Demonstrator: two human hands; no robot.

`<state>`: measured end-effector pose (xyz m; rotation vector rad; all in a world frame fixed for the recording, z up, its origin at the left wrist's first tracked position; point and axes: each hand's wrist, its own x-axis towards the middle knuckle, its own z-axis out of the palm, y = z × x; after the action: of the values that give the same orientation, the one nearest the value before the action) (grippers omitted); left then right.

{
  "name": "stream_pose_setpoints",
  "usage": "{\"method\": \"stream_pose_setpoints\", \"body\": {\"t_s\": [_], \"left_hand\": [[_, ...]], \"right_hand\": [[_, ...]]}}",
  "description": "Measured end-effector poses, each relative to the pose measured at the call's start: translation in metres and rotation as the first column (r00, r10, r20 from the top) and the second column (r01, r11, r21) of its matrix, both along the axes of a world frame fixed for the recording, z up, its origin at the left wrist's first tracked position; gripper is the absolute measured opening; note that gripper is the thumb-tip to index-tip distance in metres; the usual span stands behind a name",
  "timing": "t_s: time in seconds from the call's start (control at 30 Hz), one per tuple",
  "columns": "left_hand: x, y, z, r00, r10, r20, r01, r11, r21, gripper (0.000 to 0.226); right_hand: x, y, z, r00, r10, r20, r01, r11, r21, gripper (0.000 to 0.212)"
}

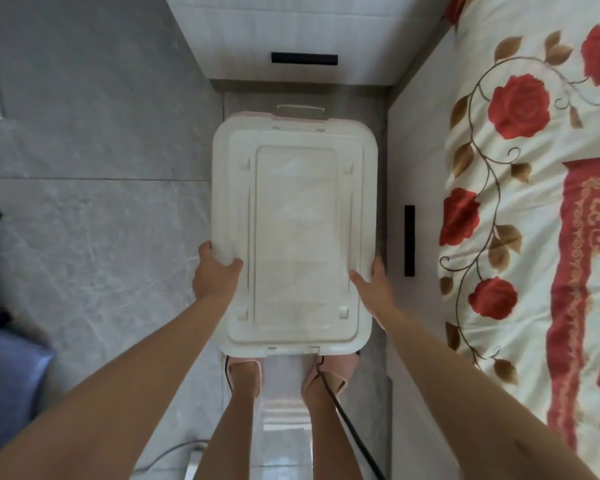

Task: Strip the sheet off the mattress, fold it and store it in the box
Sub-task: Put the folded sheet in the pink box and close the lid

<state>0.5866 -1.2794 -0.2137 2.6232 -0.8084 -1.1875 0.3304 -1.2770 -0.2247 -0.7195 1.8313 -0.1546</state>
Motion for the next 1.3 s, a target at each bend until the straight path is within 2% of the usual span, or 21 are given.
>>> {"method": "stream_pose_setpoints", "body": {"t_s": [0.17, 0.33, 0.57, 0.7, 0.83, 0.9, 1.0, 1.07, 1.1, 1.17, 1.23, 1.3], "left_hand": [[0.011, 0.003, -0.009, 0.996, -0.054, -0.076, 0.049, 0.997, -0.062, 0.061], [0.019, -0.011, -0.014, 0.987, -0.131, -0.093, 0.122, 0.988, -0.096, 0.057], [0.016, -0.023, -0.021, 0.969, -0.248, -0.016, 0.248, 0.968, 0.036, 0.065], [0.017, -0.029, -0.02, 0.97, -0.241, 0.004, 0.241, 0.97, 0.029, 0.058], [0.014, -0.037, -0.016, 0.968, -0.248, -0.039, 0.249, 0.968, 0.038, 0.056], [0.005, -0.045, -0.014, 0.958, -0.269, -0.102, 0.276, 0.959, 0.068, 0.065], [-0.011, -0.059, -0.014, 0.921, -0.329, -0.208, 0.36, 0.924, 0.132, 0.101], [-0.018, -0.065, -0.017, 0.904, -0.362, -0.228, 0.402, 0.901, 0.162, 0.118], [-0.021, -0.068, -0.019, 0.905, -0.349, -0.243, 0.396, 0.899, 0.188, 0.123], [-0.019, -0.07, -0.021, 0.906, -0.308, -0.289, 0.382, 0.89, 0.248, 0.129], [-0.01, -0.076, -0.023, 0.888, -0.26, -0.379, 0.386, 0.87, 0.306, 0.134], [-0.001, -0.082, -0.023, 0.865, -0.226, -0.449, 0.401, 0.849, 0.345, 0.143]], "right_hand": [[-0.001, -0.002, -0.004, 1.0, 0.004, -0.012, -0.005, 1.0, -0.026, 0.065], [0.002, -0.012, -0.009, 0.991, 0.062, -0.116, -0.069, 0.996, -0.059, 0.061], [0.003, -0.026, -0.011, 0.995, 0.025, -0.099, -0.022, 0.999, 0.027, 0.061], [0.002, -0.035, -0.008, 0.995, 0.016, -0.103, -0.013, 0.999, 0.037, 0.058], [-0.003, -0.055, -0.003, 0.994, 0.047, -0.096, -0.036, 0.994, 0.107, 0.055], [-0.012, -0.069, -0.001, 0.99, 0.09, -0.109, -0.075, 0.988, 0.136, 0.056], [-0.028, -0.094, 0.0, 0.978, 0.135, -0.156, -0.104, 0.976, 0.193, 0.056], [-0.026, -0.109, 0.004, 0.931, 0.264, -0.251, -0.208, 0.951, 0.229, 0.058], [-0.022, -0.119, 0.007, 0.877, 0.352, -0.328, -0.296, 0.932, 0.208, 0.062], [-0.006, -0.136, 0.015, 0.815, 0.392, -0.427, -0.437, 0.9, -0.006, 0.077], [0.015, -0.167, 0.02, 0.836, 0.373, -0.401, -0.497, 0.825, -0.268, 0.093], [0.036, -0.206, 0.015, 0.835, 0.413, -0.363, -0.537, 0.758, -0.371, 0.099]]}}
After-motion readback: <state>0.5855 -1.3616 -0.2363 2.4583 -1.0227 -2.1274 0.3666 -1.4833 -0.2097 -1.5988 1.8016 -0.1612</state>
